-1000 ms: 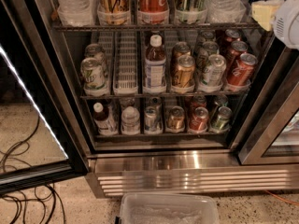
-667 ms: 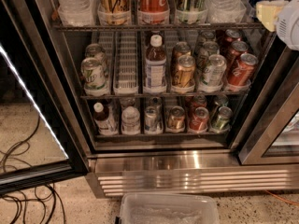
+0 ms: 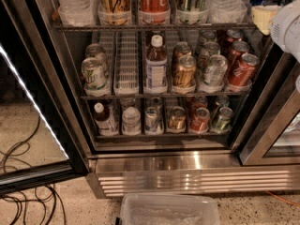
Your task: Pick pepsi can from top shelf of fridge
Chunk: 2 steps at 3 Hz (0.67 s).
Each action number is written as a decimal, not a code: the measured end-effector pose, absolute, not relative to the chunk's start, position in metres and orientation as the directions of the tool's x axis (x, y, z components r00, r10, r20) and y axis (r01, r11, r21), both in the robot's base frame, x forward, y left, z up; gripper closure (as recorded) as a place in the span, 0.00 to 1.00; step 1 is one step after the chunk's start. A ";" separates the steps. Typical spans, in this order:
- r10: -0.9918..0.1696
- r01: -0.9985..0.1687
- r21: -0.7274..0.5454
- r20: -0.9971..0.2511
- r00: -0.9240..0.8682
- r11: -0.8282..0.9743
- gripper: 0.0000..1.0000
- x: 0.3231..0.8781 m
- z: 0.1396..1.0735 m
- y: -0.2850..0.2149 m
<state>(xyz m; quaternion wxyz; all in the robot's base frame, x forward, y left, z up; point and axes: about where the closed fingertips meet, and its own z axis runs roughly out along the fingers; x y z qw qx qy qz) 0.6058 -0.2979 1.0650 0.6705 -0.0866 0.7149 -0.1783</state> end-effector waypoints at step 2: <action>-0.363 0.123 -0.367 -0.930 -0.054 0.922 0.31 0.623 1.070 -0.300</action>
Offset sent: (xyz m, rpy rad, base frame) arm 0.0277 -0.0065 0.0035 0.0241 -0.0698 -0.0010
